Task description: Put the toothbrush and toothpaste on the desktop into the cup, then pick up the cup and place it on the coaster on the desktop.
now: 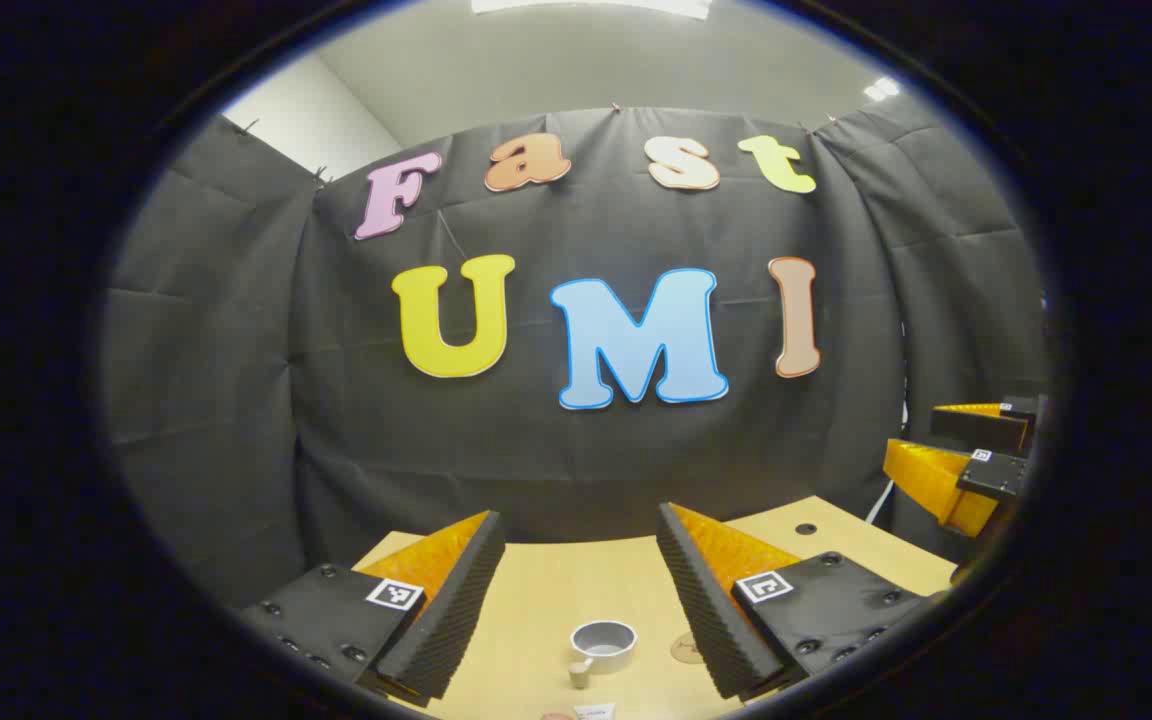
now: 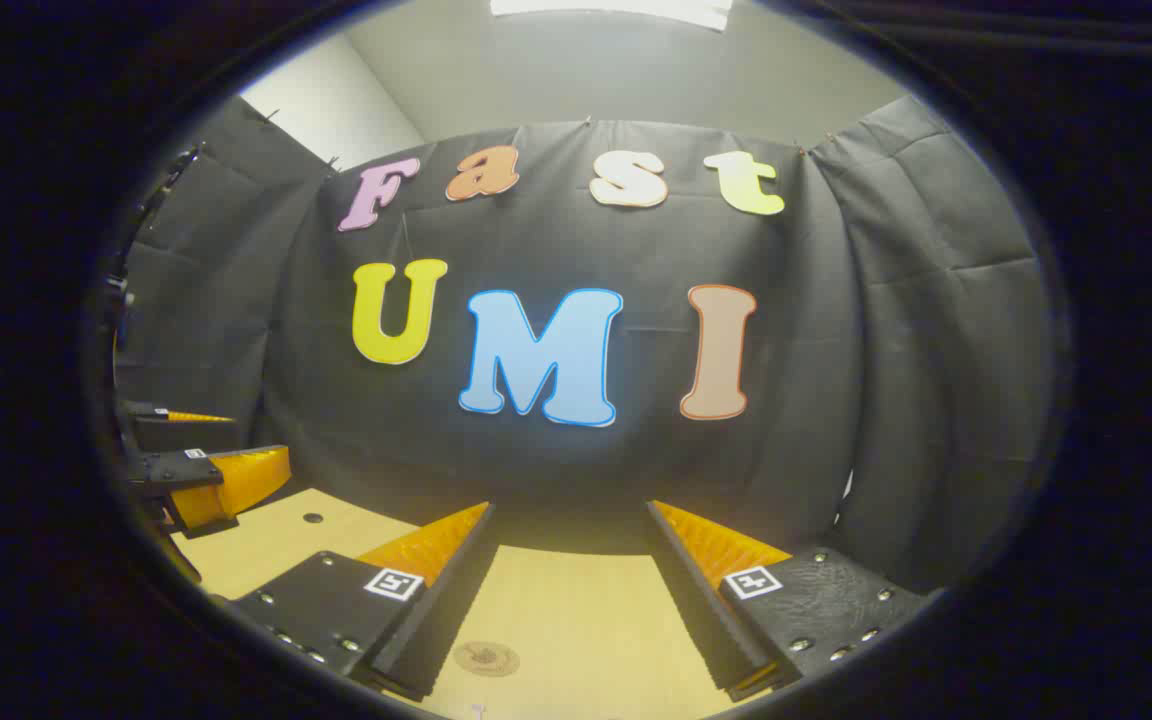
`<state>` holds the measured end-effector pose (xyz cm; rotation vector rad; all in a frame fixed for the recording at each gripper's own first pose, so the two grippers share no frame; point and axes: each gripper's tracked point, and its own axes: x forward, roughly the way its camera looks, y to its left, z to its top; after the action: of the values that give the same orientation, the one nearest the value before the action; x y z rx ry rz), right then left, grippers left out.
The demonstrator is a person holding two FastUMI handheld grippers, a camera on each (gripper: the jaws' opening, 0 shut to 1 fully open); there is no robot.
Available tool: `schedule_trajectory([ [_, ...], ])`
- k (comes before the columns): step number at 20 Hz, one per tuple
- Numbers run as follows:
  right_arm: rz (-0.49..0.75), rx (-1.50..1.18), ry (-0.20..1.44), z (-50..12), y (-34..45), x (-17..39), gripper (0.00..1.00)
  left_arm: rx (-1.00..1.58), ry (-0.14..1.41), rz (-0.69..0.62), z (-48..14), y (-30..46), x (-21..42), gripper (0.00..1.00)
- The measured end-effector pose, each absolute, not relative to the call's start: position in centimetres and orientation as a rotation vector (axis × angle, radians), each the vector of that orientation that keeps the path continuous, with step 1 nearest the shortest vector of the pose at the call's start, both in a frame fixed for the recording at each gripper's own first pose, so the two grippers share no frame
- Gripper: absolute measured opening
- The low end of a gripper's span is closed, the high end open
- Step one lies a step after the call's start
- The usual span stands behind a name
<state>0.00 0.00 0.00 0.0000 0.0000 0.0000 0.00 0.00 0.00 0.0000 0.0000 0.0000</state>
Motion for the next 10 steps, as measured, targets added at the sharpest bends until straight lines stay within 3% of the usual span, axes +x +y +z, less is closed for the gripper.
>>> schedule_trajectory([
  [10, 0.089, 0.006, 0.156, -4.5, 2.2, -0.6, 0.94, -0.045, 0.137, -0.062, -4.6, -1.9, -0.2, 1.00],
])
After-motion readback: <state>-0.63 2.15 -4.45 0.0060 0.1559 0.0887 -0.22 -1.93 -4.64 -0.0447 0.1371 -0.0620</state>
